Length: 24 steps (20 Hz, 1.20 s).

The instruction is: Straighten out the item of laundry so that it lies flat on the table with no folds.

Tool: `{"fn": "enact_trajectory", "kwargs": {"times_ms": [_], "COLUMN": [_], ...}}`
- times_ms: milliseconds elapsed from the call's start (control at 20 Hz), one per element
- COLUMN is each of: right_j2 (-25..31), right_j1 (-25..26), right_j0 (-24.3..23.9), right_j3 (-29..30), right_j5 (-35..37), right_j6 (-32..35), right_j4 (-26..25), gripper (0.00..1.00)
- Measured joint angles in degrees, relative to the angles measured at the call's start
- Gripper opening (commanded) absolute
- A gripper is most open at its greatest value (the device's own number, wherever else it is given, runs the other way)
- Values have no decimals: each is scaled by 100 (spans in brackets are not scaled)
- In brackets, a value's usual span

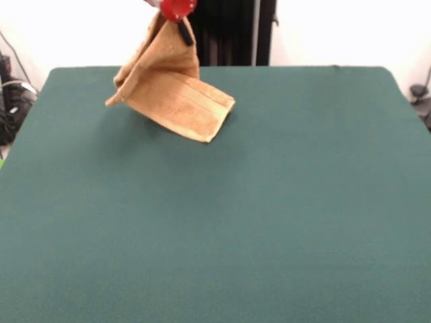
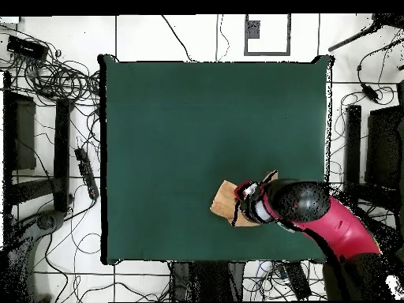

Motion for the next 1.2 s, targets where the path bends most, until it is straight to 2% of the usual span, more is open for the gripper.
{"fn": "enact_trajectory", "kwargs": {"times_ms": [100,400,850,1200], "right_j2": [277,799,1234,1470], "right_j1": [2,5,-44,-301], "right_j0": [-219,-517,-542,-525], "right_j3": [176,392,494,511], "right_j5": [-292,-356,-353,-279], "right_j6": [0,0,0,0], "right_j4": [45,70,102,188], "gripper": [0,0,0,0]}}
